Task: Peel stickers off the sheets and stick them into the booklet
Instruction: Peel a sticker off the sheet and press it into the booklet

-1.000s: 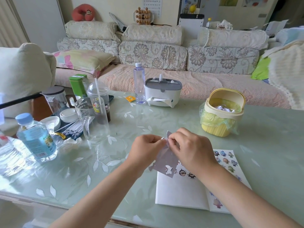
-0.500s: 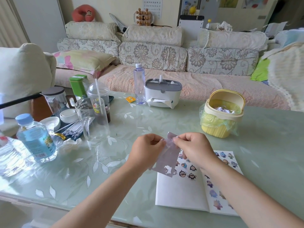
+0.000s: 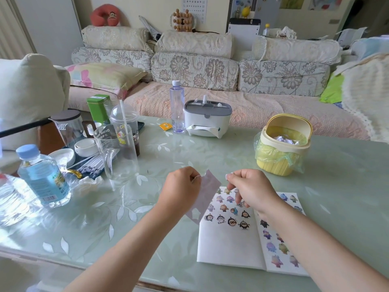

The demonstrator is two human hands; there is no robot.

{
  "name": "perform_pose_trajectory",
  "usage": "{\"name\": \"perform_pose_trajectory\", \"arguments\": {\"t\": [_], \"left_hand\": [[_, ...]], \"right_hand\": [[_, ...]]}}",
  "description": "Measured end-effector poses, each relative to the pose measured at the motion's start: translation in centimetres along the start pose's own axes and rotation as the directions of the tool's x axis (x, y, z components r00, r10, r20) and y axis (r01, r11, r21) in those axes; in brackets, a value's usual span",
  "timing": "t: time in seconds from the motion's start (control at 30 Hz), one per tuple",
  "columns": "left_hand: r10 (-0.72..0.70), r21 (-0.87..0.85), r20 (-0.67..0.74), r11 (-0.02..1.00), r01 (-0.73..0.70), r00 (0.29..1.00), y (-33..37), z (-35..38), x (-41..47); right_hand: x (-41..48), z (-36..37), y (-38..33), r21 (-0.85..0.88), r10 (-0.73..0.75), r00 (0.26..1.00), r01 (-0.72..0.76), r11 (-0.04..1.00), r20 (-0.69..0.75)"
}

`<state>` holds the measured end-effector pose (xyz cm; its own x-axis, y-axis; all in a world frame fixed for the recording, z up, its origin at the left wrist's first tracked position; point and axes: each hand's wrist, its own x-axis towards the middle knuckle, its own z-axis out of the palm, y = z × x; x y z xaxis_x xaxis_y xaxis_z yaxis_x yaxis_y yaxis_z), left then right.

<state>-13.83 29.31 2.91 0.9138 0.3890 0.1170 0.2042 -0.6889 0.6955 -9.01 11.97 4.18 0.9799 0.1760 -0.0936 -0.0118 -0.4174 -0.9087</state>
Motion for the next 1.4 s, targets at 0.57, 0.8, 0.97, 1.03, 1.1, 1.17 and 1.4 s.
{"name": "perform_pose_trajectory", "arguments": {"t": [0.57,0.8,0.97,1.03,1.1,1.17,1.4], "left_hand": [[-0.022,-0.509,0.344,0.836,0.206,0.939,1.5,-0.7,-0.4],[-0.007,-0.642,0.328,0.732,0.228,0.945,1.7,-0.4,-0.7],[0.009,-0.646,0.232,0.749,0.148,0.973,1.6,-0.4,-0.8],[0.021,-0.638,0.225,0.759,0.13,0.974,1.6,-0.3,-0.8],[0.035,-0.633,0.227,0.765,0.12,0.973,1.6,-0.2,-0.9],[0.048,-0.625,0.236,0.772,0.114,0.971,1.7,-0.3,-1.0],[0.027,-0.644,0.351,0.733,0.221,0.936,1.9,-0.6,-1.0]], "right_hand": [[-0.2,-0.4,0.8,-0.151,-0.539,0.842,0.53,0.835,-0.025],[-0.4,-0.6,0.4,-0.107,-0.478,0.878,0.473,0.875,-0.03],[-0.5,-1.0,-0.1,0.086,-0.263,0.965,0.262,0.961,0.007],[-0.6,-1.0,-0.3,0.086,-0.246,0.968,0.241,0.967,0.043],[-0.6,-0.9,-0.4,0.066,-0.256,0.965,0.252,0.966,0.055],[-0.6,-0.8,-0.3,0.052,-0.264,0.963,0.261,0.964,0.047],[-0.6,-0.8,-0.3,0.141,-0.171,0.984,0.164,0.976,0.042]]}}
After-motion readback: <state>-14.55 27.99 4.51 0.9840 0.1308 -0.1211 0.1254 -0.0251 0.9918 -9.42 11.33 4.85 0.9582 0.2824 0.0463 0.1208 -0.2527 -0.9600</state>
